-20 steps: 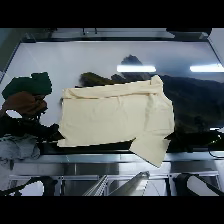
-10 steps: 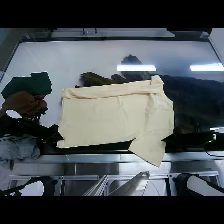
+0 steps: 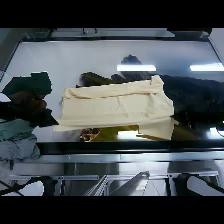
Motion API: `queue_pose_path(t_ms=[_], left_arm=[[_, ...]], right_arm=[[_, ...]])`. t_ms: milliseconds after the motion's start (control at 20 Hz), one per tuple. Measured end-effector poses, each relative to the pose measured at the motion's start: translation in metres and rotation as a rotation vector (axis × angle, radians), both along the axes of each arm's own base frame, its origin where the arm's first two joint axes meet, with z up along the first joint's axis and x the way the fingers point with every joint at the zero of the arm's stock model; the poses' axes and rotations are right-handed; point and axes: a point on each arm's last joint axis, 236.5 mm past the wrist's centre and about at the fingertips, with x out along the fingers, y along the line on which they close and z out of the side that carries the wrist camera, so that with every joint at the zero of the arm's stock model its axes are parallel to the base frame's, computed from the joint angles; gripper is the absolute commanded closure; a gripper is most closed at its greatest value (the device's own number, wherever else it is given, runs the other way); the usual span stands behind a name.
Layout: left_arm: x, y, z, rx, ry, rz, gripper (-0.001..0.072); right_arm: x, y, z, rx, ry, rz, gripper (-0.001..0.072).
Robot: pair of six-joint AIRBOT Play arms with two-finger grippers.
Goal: Fold the shirts.
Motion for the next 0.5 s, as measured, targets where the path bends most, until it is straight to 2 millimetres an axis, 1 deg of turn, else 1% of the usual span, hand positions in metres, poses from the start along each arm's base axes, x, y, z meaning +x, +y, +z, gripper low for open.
queue_pose_path(t_ms=[100,250,350,500], left_arm=[[0.029,-0.001,0.011,-0.025,-0.044,0.007,0.0686],[0.073,0.001,0.025,-0.050,-0.094,0.030,0.0686],[0.098,0.005,0.030,-0.057,-0.114,0.041,0.0686],[0.127,0.006,0.028,-0.069,-0.126,0.053,0.0686]], right_arm=[[0.032,0.003,0.006,0.001,-0.054,-0.002,0.0696],[0.080,0.008,0.009,0.005,-0.109,0.006,0.0696],[0.118,0.012,0.014,0.025,-0.155,0.004,0.0696],[0.173,0.019,0.022,0.054,-0.221,0.007,0.0696]])
